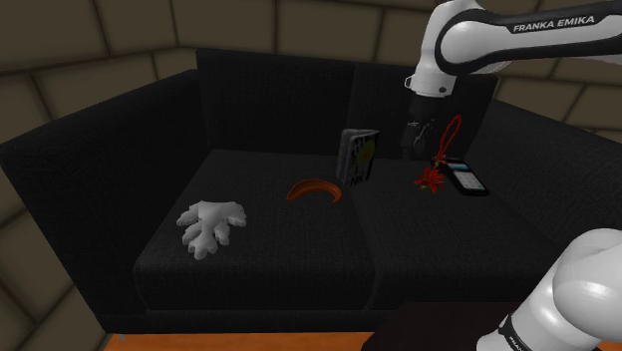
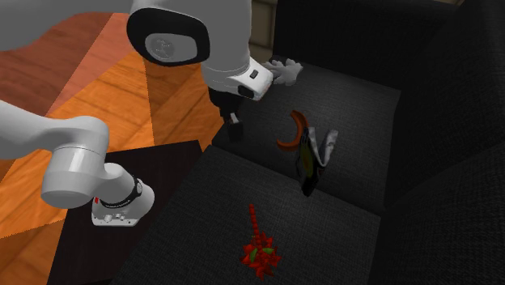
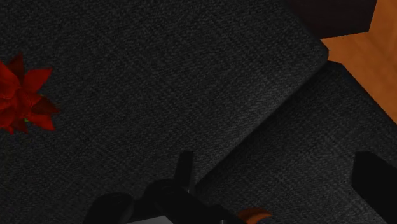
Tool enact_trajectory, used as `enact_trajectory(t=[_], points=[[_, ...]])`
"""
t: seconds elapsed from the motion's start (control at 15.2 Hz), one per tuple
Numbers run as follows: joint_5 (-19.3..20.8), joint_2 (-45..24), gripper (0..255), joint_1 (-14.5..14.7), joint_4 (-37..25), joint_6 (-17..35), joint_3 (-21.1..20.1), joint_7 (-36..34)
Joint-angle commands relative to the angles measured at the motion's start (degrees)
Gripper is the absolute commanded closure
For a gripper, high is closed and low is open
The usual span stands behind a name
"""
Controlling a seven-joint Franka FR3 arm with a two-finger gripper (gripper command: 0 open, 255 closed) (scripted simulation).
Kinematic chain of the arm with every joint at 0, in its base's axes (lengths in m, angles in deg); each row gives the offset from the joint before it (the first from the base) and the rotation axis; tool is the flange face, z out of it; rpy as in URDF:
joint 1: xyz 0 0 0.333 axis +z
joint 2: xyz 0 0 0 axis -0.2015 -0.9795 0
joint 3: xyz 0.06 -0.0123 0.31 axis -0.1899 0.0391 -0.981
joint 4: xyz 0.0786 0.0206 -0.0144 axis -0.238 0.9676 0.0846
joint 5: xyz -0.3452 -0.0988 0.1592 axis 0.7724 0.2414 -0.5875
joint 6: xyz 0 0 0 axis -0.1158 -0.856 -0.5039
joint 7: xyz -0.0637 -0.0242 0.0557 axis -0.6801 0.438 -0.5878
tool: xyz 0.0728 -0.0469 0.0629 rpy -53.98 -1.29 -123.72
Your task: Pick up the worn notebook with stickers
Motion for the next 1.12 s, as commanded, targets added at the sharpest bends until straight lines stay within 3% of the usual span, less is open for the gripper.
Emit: enact_trajectory(t=[0.0, 0.59, 1.06], points=[[0.3, -4.9, 0, 0.0, -3.5, 1.7, 0.3, 0.9], [0.7, -24.8, 0, -0.3, -22.7, 3.5, 1.4, 5.0], [0.5, -41.4, 0, -0.7, -43.4, 0.3, 1.6, 7.7]])
